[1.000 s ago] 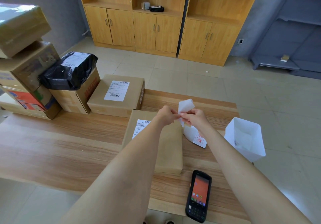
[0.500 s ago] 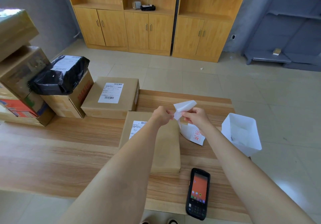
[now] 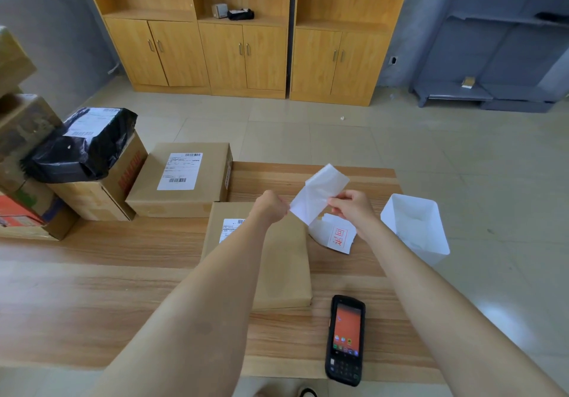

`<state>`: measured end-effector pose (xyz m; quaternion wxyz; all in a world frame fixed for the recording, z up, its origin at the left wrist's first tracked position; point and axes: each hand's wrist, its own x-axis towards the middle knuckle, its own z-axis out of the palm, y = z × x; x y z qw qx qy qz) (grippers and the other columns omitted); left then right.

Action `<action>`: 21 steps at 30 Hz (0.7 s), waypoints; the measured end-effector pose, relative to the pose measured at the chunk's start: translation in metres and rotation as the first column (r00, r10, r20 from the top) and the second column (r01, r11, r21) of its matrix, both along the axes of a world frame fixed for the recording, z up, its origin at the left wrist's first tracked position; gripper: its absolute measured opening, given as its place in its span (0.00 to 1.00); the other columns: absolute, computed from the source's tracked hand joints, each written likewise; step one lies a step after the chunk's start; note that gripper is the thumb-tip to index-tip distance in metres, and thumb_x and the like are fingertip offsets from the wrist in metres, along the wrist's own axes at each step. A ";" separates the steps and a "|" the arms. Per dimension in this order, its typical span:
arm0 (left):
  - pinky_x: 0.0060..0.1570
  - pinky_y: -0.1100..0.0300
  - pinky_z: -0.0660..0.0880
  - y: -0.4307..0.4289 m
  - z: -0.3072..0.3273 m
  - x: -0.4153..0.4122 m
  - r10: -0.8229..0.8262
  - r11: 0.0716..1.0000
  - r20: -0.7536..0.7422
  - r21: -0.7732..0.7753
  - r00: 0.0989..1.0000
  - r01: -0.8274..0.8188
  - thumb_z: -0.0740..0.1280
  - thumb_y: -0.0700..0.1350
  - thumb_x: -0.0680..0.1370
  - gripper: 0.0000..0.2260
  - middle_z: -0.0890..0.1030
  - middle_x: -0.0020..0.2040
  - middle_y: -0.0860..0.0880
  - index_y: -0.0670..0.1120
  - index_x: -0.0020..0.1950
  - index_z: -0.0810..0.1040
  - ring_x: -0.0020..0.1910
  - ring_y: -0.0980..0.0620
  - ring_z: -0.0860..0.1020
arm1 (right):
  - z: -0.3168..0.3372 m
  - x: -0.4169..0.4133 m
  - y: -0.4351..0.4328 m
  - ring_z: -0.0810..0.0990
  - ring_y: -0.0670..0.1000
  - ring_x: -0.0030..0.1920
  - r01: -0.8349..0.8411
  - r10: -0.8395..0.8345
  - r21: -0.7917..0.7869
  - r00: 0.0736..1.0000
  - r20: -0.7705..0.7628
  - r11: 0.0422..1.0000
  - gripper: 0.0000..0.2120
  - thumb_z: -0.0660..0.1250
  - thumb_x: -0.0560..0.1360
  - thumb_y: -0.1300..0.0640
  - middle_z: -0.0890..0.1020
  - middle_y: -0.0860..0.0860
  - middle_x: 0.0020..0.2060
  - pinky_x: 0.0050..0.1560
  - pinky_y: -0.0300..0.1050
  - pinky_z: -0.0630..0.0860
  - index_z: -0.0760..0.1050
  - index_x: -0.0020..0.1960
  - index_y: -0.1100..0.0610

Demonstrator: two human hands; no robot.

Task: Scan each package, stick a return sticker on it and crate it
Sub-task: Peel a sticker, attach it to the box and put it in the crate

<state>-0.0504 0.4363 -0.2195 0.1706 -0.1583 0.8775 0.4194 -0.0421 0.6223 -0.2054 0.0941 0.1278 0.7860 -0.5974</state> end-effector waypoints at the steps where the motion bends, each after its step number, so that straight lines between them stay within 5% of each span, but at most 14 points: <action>1: 0.43 0.59 0.70 -0.002 -0.001 -0.001 0.003 1.000 0.007 -0.003 1.000 -0.003 0.61 0.40 0.78 0.06 0.78 0.45 0.45 0.41 0.44 0.76 0.42 0.47 0.73 | -0.001 0.000 0.002 0.76 0.48 0.36 0.008 -0.008 0.003 1.000 0.003 1.000 0.07 0.68 0.74 0.64 0.79 0.50 0.36 0.50 0.45 0.75 0.75 0.38 0.56; 9: 0.38 0.60 0.67 -0.014 -0.006 -0.001 0.058 0.998 0.044 0.002 0.997 -0.058 0.60 0.39 0.77 0.04 0.77 0.46 0.45 0.40 0.46 0.74 0.40 0.47 0.72 | -0.002 -0.004 0.011 0.76 0.45 0.34 0.074 -0.074 0.020 0.997 0.002 0.997 0.09 0.68 0.74 0.64 0.78 0.50 0.36 0.38 0.35 0.72 0.74 0.36 0.56; 21: 0.45 0.57 0.74 -0.032 -0.014 -0.002 0.177 0.982 0.089 -0.075 0.980 -0.171 0.59 0.37 0.77 0.11 0.81 0.51 0.42 0.36 0.54 0.78 0.48 0.44 0.80 | -0.011 -0.010 0.025 0.77 0.46 0.35 0.141 -0.142 0.075 0.990 0.003 0.987 0.05 0.67 0.74 0.63 0.78 0.51 0.35 0.51 0.46 0.76 0.75 0.40 0.57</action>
